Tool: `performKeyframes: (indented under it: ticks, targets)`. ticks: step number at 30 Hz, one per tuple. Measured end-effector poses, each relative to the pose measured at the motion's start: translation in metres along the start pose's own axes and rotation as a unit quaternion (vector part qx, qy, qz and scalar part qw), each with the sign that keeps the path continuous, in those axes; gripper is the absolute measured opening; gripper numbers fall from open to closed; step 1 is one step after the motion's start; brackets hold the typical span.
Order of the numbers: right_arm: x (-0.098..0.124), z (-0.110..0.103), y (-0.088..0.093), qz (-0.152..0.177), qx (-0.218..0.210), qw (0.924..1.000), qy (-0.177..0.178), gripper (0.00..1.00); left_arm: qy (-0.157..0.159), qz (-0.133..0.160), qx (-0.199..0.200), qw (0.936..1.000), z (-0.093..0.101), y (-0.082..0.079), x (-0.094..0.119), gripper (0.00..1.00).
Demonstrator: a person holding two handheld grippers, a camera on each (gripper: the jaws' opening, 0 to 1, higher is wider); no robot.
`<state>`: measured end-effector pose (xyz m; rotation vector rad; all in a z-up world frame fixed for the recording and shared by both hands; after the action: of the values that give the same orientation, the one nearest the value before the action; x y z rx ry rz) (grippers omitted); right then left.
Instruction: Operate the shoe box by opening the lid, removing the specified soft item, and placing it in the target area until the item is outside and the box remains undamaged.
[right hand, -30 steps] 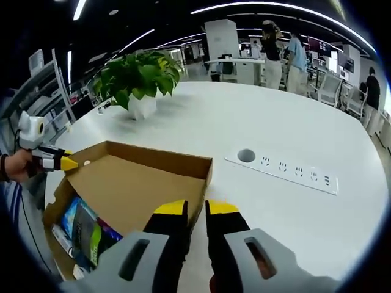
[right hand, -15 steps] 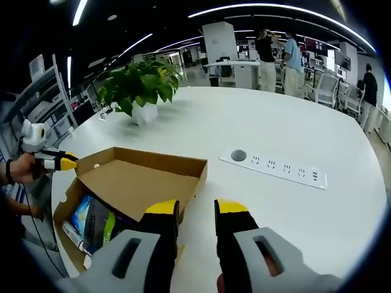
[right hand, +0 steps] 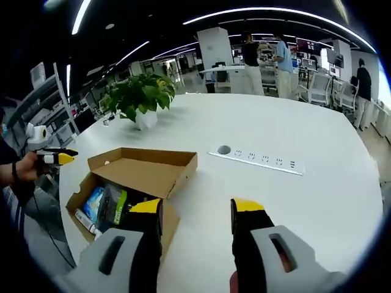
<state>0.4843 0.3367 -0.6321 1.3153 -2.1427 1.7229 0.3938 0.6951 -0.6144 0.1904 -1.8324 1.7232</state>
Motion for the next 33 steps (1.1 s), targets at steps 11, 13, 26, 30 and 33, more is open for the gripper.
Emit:
performKeyframes:
  ticks: [11, 13, 26, 30, 33]
  targets:
    - [0.051, -0.006, 0.019, 0.024, 0.006, 0.9996, -0.015, 0.53, 0.029, 0.005, -0.025, 0.9992, 0.034, 0.011, 0.033, 0.48]
    - [0.057, -0.009, 0.025, 0.026, 0.004, 0.9995, -0.019, 0.54, 0.033, 0.008, -0.022, 0.9992, 0.038, 0.012, 0.039, 0.49]
    - [0.086, -0.025, 0.063, 0.023, 0.007, 0.9992, -0.031, 0.55, 0.059, 0.003, -0.026, 0.9979, 0.065, 0.027, 0.051, 0.49]
    - [0.093, -0.029, 0.077, 0.013, 0.016, 0.9992, -0.035, 0.55, 0.073, 0.012, -0.015, 0.9972, 0.074, 0.028, 0.051, 0.49]
    - [0.098, -0.028, 0.084, 0.006, 0.022, 0.9991, -0.036, 0.55, 0.078, 0.011, -0.023, 0.9966, 0.081, 0.029, 0.049, 0.49]
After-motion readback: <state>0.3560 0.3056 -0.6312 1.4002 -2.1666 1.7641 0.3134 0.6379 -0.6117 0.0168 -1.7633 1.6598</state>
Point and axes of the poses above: the point that each gripper's makers call its tool centre point, and the gripper's own axes: x roughly backward along the fingers, z roughly to its right, y roughly out of its underside, the point moved 1 cm from there along x, roughly backward along the fingers, and after that the axes turned 12 degrees about -x, right-handed, at the moved point
